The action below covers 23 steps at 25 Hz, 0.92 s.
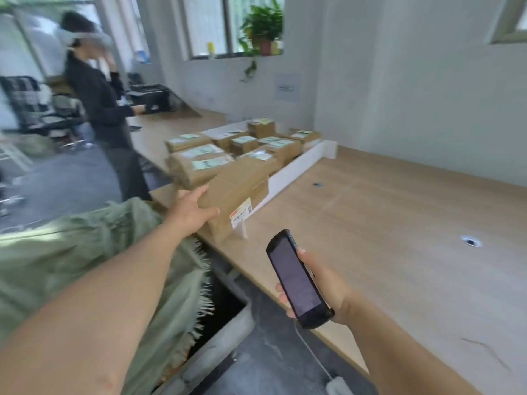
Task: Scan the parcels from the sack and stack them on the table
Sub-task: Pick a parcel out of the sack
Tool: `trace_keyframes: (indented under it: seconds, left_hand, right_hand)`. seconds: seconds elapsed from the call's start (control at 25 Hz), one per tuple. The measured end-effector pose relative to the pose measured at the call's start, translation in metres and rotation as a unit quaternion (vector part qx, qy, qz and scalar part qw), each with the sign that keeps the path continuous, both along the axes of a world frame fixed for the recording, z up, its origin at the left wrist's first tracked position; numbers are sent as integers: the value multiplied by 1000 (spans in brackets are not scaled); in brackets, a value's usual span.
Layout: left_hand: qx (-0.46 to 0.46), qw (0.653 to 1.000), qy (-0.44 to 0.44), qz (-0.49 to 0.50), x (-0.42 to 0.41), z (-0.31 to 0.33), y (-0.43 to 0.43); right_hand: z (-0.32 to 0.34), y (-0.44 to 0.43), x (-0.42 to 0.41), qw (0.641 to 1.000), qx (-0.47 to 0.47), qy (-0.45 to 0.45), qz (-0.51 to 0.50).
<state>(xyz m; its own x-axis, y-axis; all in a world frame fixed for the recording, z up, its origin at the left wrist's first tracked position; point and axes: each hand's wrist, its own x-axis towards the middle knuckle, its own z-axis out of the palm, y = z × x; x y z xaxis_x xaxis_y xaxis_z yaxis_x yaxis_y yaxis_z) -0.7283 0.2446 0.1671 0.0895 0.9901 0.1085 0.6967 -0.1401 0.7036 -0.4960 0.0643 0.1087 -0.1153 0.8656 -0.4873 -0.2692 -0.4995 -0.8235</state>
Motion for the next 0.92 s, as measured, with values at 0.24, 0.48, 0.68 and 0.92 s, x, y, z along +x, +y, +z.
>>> trace_keyframes:
  seconds: [0.24,0.48,0.68,0.92]
  left_hand:
    - [5,989,8,144,-163,-5,9]
    - [-41,970,58,234,-260,-44,13]
    - [-191,970,-49,146,-259,-81,28]
    - [-153,987,-17,54,-203,-87,54]
  right_hand:
    - [-1,74,-123,992,-18,1,127]
    - [-16,115,-194,983,-15,-26,181]
    - [-35,125,-204,981,-42,-12,188]
    - [-38,111,-171,991,-52,-31,118]
